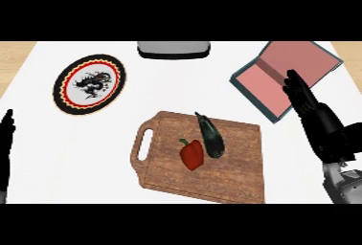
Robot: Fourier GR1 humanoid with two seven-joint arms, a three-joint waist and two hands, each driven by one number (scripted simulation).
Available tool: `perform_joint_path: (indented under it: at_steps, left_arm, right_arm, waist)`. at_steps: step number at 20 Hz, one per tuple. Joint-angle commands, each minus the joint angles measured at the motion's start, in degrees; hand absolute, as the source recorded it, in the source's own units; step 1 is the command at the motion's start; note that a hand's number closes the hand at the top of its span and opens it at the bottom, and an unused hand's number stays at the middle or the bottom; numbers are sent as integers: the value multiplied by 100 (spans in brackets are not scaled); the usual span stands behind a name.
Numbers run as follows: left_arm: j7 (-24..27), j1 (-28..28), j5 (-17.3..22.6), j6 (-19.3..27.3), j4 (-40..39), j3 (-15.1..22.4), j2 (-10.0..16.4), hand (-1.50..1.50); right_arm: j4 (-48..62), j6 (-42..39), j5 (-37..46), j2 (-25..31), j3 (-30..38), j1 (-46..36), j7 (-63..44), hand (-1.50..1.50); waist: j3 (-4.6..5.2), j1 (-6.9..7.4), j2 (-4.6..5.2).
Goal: Pick the bell pepper from the cutting board and place it in the cardboard box
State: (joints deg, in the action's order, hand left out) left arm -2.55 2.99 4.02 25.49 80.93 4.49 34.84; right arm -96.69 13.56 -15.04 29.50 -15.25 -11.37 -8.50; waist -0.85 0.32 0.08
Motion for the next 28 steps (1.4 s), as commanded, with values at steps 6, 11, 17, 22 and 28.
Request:
perform_joint_path:
  at_steps: [6,11,17,22,28]
  left_arm:
    - [-260,-764,1642,-1443,917,125,-778,0]
    - [-426,-527,2086,-1689,933,-17,-866,0]
    - [-518,-225,2188,-1818,1172,-220,-823,0]
    - [-611,-396,2339,-1939,990,-386,-682,0]
    - [-630,-301,2222,-1963,1128,-217,-763,0]
  right_arm:
    - [164,-1020,-324,-679,-787,-1046,34,-150]
    - [52,567,1267,-1225,-698,-472,2211,-150]
    - [-920,-77,2015,-476,-1295,-437,1627,-150]
    - [-828,-760,3205,642,-1785,-938,73,-150]
    - [-1120,-2115,3676,623,-2446,-1895,-2107,-150]
  waist:
    - [89,260,23]
    - [76,33,-9]
    - [91,-24,-39]
    - [124,-63,-74]
    - [113,45,-51]
